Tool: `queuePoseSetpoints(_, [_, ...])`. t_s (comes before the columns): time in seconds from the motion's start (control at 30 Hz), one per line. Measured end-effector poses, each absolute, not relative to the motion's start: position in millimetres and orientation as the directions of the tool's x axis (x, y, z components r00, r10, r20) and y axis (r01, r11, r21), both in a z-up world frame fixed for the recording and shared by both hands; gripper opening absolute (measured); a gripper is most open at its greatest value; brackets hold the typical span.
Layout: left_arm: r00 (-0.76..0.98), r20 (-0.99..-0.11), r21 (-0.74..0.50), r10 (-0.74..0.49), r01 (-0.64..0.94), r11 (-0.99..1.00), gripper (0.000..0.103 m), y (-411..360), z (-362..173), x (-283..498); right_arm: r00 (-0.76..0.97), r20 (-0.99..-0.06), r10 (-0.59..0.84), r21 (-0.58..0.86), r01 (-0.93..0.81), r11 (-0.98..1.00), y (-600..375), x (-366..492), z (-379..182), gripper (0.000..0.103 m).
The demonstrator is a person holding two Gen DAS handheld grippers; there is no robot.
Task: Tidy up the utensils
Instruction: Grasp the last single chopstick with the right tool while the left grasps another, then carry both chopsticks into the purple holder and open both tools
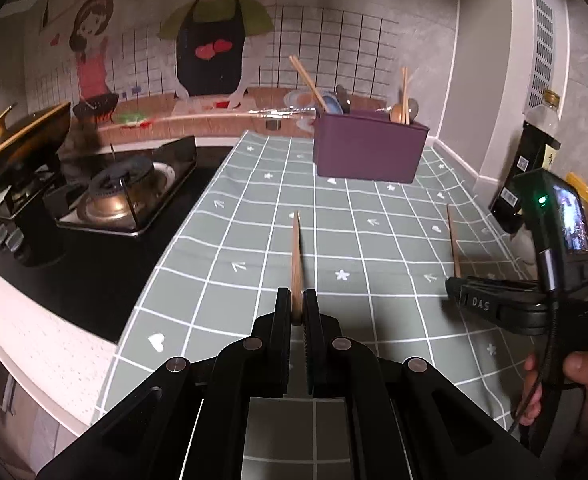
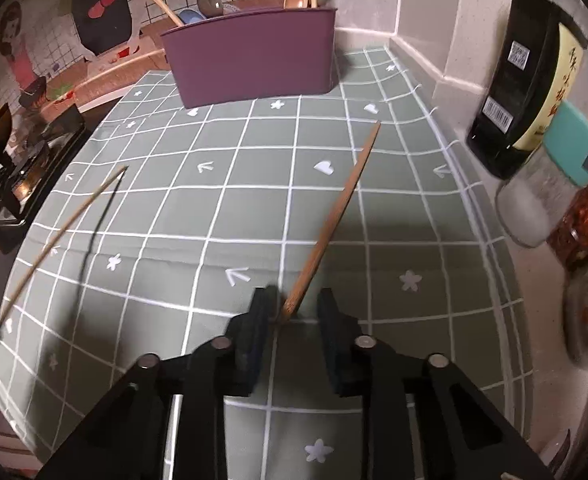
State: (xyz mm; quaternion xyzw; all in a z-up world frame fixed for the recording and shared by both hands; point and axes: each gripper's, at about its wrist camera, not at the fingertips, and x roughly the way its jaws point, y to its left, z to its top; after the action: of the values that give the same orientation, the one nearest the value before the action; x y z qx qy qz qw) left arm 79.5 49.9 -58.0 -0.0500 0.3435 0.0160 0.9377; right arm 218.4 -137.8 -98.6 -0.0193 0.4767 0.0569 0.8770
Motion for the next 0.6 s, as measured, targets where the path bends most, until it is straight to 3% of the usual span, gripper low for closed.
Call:
queuePoseSetpoints(0.17, [0.766, -0.643, -0.083, -0.002, -0.067, 0.994, 0.005, 50, -55, 80, 0.555, -0.83, 0.053, -0.03, -0.139, 0.99, -134, 216, -98, 0.005])
queuePoseSetpoints(0.6, [0.786, -0.618, -0.11, -0.032, -0.047, 0.993, 0.005, 56, -25, 93, 0.672, -0.739, 0.048, -0.089, -0.169, 0.982, -156, 190, -41, 0.005])
